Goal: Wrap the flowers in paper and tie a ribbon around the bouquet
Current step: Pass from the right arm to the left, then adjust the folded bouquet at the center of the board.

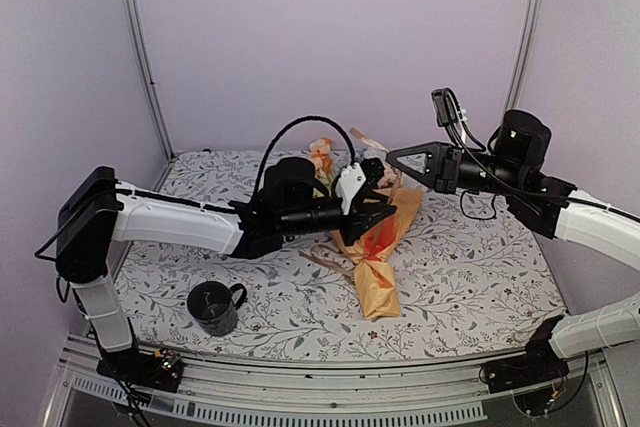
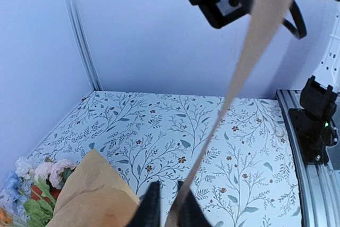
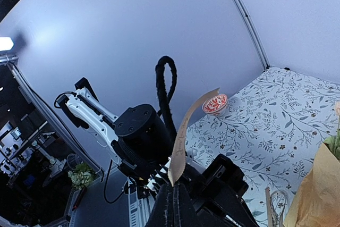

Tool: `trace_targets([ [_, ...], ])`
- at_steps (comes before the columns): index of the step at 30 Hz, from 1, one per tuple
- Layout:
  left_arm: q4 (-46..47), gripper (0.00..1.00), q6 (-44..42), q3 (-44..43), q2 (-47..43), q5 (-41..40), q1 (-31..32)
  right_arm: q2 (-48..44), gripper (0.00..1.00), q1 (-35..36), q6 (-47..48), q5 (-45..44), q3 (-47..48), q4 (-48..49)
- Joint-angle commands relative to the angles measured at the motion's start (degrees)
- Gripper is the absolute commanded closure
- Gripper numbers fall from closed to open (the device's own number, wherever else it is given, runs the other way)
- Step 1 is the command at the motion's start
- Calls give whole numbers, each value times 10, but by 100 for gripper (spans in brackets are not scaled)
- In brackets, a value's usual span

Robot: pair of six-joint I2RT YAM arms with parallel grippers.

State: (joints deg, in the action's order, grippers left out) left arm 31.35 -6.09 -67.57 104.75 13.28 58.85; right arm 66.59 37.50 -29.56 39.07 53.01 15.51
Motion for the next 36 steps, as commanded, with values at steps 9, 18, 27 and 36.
trace_targets([
  [9,61,100,67,15,2,-99,-11,-2,53,3,50,-159,-37,-148],
  [18,72,100,109,18,17,-90,-35,38,65,4,-14,-111,-170,-49],
  [27,81,100,125,18,13,-62,-35,214,88,27,-19,-64,-153,29],
  [36,86,100,133,15,-9,-26,-34,309,92,27,-30,-98,-186,32],
])
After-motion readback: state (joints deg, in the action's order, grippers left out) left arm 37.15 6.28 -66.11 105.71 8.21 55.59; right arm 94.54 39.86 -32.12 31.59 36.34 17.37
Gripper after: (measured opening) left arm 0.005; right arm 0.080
